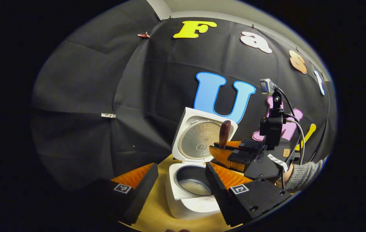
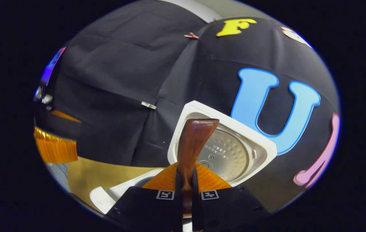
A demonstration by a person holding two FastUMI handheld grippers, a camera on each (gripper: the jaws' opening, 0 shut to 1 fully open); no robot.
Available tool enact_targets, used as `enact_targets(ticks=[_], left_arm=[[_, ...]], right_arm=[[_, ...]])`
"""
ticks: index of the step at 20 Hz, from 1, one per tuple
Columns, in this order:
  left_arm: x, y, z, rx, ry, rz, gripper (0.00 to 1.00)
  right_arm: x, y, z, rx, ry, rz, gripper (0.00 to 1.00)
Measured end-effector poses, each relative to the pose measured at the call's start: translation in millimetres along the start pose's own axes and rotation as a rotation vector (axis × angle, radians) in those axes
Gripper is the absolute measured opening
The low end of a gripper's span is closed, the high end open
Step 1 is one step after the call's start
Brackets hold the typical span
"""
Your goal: Close the left gripper, press the button to open the rice cooker; take a wooden spoon from the chopstick holder with the right hand, scoop a spoonful of rice and pour it into the rice cooker, then put the wooden spoon back into the chopstick holder.
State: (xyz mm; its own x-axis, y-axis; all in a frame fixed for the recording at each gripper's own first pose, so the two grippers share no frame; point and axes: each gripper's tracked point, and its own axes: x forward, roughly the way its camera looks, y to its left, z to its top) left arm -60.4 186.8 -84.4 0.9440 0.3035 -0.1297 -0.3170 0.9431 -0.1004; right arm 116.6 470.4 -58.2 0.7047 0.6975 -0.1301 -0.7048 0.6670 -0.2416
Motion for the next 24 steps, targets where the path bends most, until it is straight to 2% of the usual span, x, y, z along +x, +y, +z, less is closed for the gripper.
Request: enact_targets(ticks=[2,6,12,15,17,18,19,24], left_arm=[[-2.0,-0.4,1.8,0.004,-0.001,0.002,0.95],[-4.9,-7.5,4.5,0.019,-0.005,-0.003,0.95],[-1.4,-29.6,5.5,0.041,0.0,-0.035,0.95],[6.9,-47.3,3.7,0.056,0.007,-0.074,0.95],[12.3,-58.0,7.2,0.065,-0.002,-0.09,0.95],[14.5,-63.4,10.4,0.068,-0.011,-0.098,0.91],[16.2,-70.0,11.6,0.068,-0.015,-0.109,0.95],[30.0,-97.8,8.2,0.086,-0.005,-0.156,0.95]], right_arm=[[-2.5,-8.5,-2.4,0.193,0.012,-0.002,0.15],[-5.7,-43.2,-13.9,0.539,0.01,-0.057,0.15],[-51.5,-103.6,-24.4,0.899,-0.033,-0.129,0.15],[-83.3,-141.1,-30.6,0.976,-0.094,-0.191,0.15],[-117.1,-173.4,-42.8,0.963,-0.116,-0.247,0.15],[-136.8,-188.2,-50.3,0.957,-0.123,-0.28,0.15],[-154.2,-204.0,-58.0,0.957,-0.133,-0.312,0.15],[-247.5,-263.3,-94.9,0.936,-0.16,-0.476,0.15]])
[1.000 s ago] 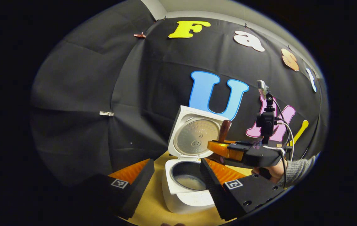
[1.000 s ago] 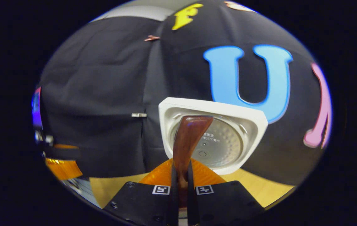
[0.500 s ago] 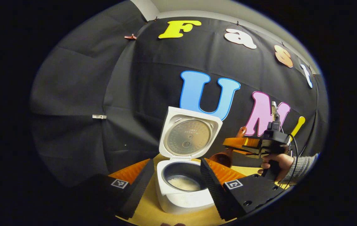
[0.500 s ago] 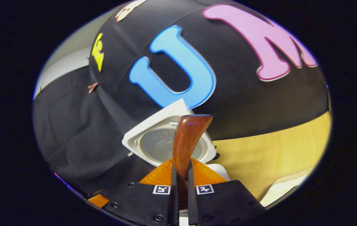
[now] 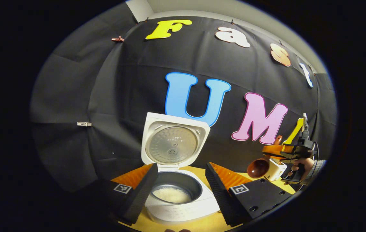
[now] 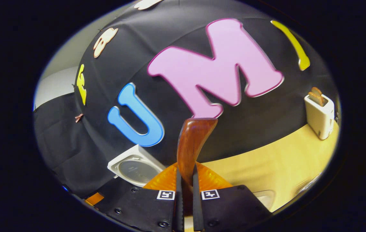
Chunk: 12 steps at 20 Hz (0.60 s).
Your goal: Close the left gripper, press the button to open the rice cooker; take a wooden spoon from the chopstick holder with the right hand, scoop a spoonful of rice and pour it into the rice cooker, then put the wooden spoon back into the chopstick holder.
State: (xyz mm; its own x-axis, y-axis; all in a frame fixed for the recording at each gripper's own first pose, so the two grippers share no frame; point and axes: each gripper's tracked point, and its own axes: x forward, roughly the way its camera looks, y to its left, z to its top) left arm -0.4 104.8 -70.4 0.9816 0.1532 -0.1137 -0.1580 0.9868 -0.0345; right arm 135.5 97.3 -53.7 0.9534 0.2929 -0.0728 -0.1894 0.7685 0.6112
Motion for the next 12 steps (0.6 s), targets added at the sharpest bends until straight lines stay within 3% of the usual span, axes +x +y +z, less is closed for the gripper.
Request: enact_targets(ticks=[7,12], left_arm=[[17.5,-27.5,-2.4,0.012,0.016,-0.045,0.95],[23.8,-42.9,-2.8,0.031,0.029,-0.059,0.95]], right_arm=[[-72.2,-123.0,50.5,-0.012,-0.101,-0.218,0.15],[-106.0,-190.4,42.3,-0.057,-0.085,-0.355,0.15]])
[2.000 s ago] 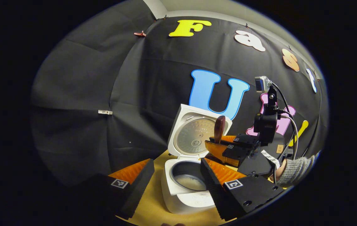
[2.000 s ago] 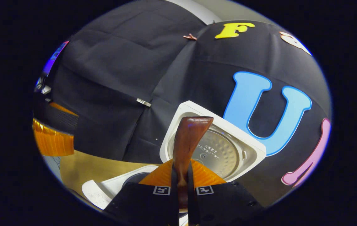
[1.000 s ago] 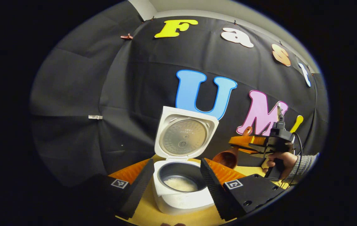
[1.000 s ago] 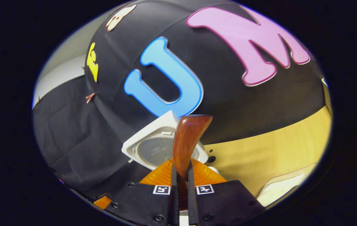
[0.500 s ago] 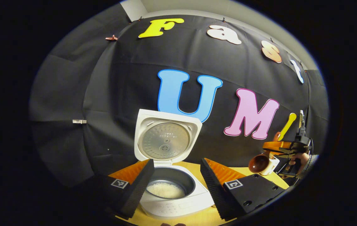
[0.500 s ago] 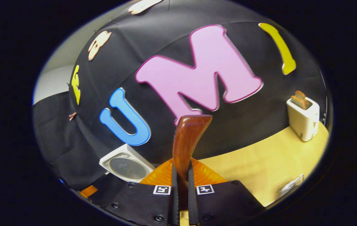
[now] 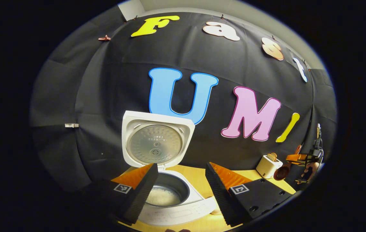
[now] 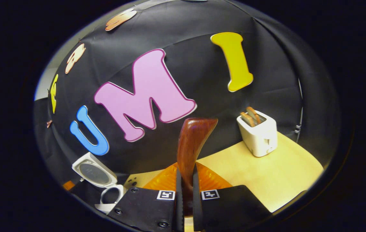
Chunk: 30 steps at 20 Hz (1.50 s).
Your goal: Close the left gripper, press the button to open the rice cooker; take a wooden spoon from the chopstick holder with the right hand, scoop a spoonful of rice and pour it into the rice cooker, then put the wooden spoon back into the chopstick holder.
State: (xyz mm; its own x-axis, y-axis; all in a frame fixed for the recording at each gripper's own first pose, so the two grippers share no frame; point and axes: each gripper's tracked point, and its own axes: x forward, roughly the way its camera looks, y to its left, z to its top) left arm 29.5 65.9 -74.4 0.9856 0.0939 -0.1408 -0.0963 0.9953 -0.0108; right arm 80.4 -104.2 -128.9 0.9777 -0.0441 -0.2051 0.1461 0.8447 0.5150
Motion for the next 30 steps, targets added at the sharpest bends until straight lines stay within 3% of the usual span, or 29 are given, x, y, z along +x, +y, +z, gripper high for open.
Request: enact_targets(ticks=[9,23,26,27,28,29,30], left_arm=[[2.2,-19.4,-2.0,0.073,0.034,0.016,0.95],[-2.3,-29.6,0.3,0.138,0.061,0.093,0.95],[0.3,-32.9,6.0,0.141,0.05,0.088,0.95],[0.5,-33.2,6.5,0.14,0.047,0.084,0.95],[0.3,-33.5,8.1,0.138,0.045,0.081,0.95],[0.0,-33.0,8.6,0.138,0.04,0.077,0.95],[0.7,-32.4,10.2,0.14,0.036,0.075,0.95]], right_arm=[[5.4,-66.4,-56.3,-0.154,0.107,-0.088,0.15],[27.0,-124.1,-134.4,-0.073,0.256,-0.104,0.16],[25.5,-126.8,-132.2,-0.043,0.249,-0.101,0.19],[23.1,-130.5,-131.2,-0.042,0.247,-0.115,0.28],[21.0,-131.6,-128.9,-0.041,0.243,-0.123,0.19],[18.8,-132.5,-126.4,-0.043,0.237,-0.13,0.48],[16.3,-132.8,-125.3,-0.045,0.234,-0.136,0.56]])
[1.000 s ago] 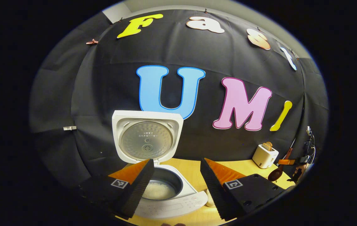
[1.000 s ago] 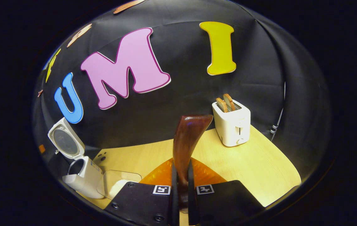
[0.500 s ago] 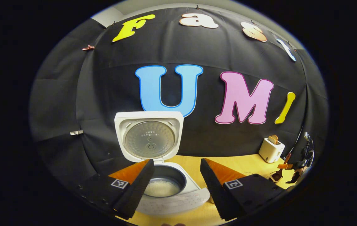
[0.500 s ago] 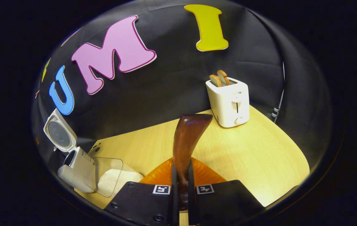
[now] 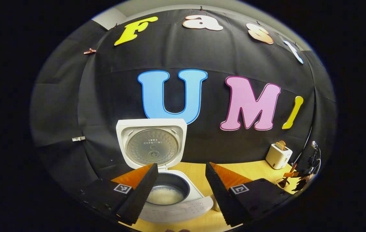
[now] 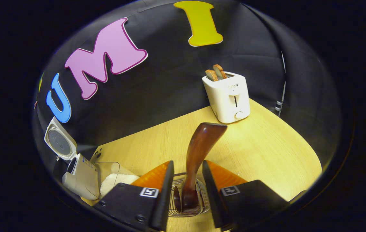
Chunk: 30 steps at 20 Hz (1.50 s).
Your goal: Close the left gripper, press the button to open the rice cooker; take a wooden spoon from the chopstick holder with the right hand, scoop a spoonful of rice and pour it into the rice cooker, then put the wooden spoon back into the chopstick holder.
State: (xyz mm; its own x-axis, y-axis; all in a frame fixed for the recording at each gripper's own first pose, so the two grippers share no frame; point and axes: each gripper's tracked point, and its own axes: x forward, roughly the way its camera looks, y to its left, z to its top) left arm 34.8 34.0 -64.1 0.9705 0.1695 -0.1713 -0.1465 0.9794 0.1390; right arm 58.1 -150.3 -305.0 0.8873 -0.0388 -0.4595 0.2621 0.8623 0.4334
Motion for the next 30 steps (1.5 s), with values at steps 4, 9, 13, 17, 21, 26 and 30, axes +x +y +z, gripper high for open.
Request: enact_targets(ticks=[4,9,13,17,21,26,30], left_arm=[[4.2,5.7,14.1,0.002,-0.036,-0.013,0.95],[29.0,20.3,55.0,-0.015,-0.12,-0.025,0.95],[57.3,37.7,89.6,0.001,-0.185,-0.014,0.95],[92.7,59.4,124.3,-0.005,-0.233,0.022,0.95],[141.0,83.8,142.9,0.003,-0.217,0.065,0.95],[192.2,105.7,141.1,0.025,-0.164,0.109,0.95],[220.6,118.3,116.7,0.029,-0.091,0.141,0.95]], right_arm=[[-19.5,-2.5,6.0,0.032,-0.024,-0.032,0.84],[-55.9,-5.6,13.0,0.056,-0.058,-0.099,0.93],[-92.6,-6.8,26.0,0.014,-0.102,-0.155,0.97],[-131.4,5.0,31.8,-0.011,-0.14,-0.163,0.98],[-155.0,17.3,33.1,-0.043,-0.163,-0.158,0.98],[-170.4,25.3,24.9,-0.053,-0.159,-0.163,0.98],[-180.9,26.5,23.6,-0.053,-0.166,-0.172,0.98]])
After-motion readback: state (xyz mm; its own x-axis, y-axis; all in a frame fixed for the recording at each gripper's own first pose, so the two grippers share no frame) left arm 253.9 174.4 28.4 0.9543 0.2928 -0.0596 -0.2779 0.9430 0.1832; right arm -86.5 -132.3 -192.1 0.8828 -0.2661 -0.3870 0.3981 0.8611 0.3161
